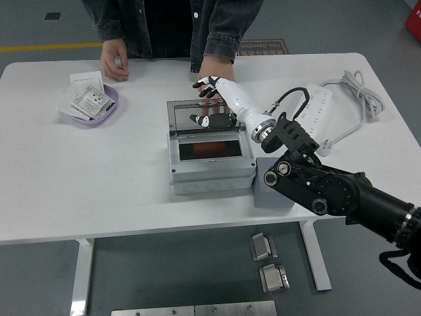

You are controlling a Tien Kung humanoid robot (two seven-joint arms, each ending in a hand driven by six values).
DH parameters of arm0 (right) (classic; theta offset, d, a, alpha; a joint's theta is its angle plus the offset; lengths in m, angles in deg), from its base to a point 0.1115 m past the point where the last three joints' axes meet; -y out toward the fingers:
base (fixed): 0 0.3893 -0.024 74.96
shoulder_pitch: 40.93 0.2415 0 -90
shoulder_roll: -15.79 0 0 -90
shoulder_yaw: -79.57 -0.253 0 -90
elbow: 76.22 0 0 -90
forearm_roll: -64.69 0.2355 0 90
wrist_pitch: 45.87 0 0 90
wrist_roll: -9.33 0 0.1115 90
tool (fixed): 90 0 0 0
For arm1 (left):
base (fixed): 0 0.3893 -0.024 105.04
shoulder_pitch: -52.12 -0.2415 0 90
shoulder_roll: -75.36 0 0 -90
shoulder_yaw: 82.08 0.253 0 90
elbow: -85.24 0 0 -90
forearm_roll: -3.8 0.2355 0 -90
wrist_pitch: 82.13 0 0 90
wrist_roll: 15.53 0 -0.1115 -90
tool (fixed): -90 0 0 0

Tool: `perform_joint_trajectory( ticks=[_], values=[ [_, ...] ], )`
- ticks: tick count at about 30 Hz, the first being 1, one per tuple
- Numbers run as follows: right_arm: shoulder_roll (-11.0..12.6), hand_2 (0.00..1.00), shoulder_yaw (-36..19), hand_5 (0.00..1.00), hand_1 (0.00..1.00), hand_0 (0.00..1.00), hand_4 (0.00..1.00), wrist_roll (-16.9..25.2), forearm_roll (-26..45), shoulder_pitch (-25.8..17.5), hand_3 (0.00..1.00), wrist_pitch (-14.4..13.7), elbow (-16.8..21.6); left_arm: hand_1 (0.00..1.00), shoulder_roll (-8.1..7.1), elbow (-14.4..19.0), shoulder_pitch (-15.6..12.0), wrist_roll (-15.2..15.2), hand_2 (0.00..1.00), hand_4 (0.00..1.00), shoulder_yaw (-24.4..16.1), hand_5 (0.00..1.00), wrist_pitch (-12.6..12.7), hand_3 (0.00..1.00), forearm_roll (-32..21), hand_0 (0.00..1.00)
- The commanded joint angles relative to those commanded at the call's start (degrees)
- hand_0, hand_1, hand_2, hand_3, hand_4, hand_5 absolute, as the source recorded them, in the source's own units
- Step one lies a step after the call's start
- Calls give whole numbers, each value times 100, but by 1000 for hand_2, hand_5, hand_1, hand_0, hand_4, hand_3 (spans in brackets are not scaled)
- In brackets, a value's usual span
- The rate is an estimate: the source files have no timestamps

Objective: Pick up the cylinder from the cube,place it in the box,flap close box

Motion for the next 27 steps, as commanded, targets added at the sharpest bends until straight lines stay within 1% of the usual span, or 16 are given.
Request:
perform_joint_trajectory(
  ticks=[3, 10, 12, 15, 19, 22, 23, 27],
  values=[
    [134, 665, 47, 272, 647, 744, 847, 3, 37, -106, 737, -33, 176, 638, -3, 0, -5, -15, 465, 680, 10, 327, 7, 608, -34, 641],
    [632, 664, 110, 276, 646, 746, 840, 18, 170, -432, 735, -161, 899, 637, -34, 0, -6, -51, 465, 679, -1, 329, 20, 607, -61, 641],
    [763, 664, 145, 292, 645, 743, 836, 15, 216, -516, 732, -200, 1115, 637, -38, 0, -4, -62, 465, 678, 3, 328, 21, 607, -69, 641],
    [909, 664, 198, 292, 645, 743, 836, 26, 289, -635, 732, -259, 1391, 637, -36, 0, -4, -87, 465, 678, 34, 328, 19, 607, -102, 641],
    [1025, 664, 278, 295, 635, 736, 833, 45, 374, -755, 732, -304, 1640, 637, -31, 0, 2, -108, 465, 677, 87, 326, 14, 607, -129, 641],
    [1086, 664, 322, 295, 635, 736, 833, 44, 406, -823, 732, -317, 1761, 637, -33, 0, 11, -96, 465, 677, 167, 326, -5, 607, -77, 641],
    [1104, 671, 326, 309, 634, 732, 829, 37, 403, -847, 732, -323, 1799, 637, -32, 0, 11, -89, 465, 677, 174, 326, -7, 607, -62, 641],
    [1178, 671, 291, 309, 634, 732, 829, -7, 326, -965, 732, -344, 1977, 637, -21, 0, 5, -65, 465, 677, 177, 326, -9, 607, -39, 641]
  ],
)
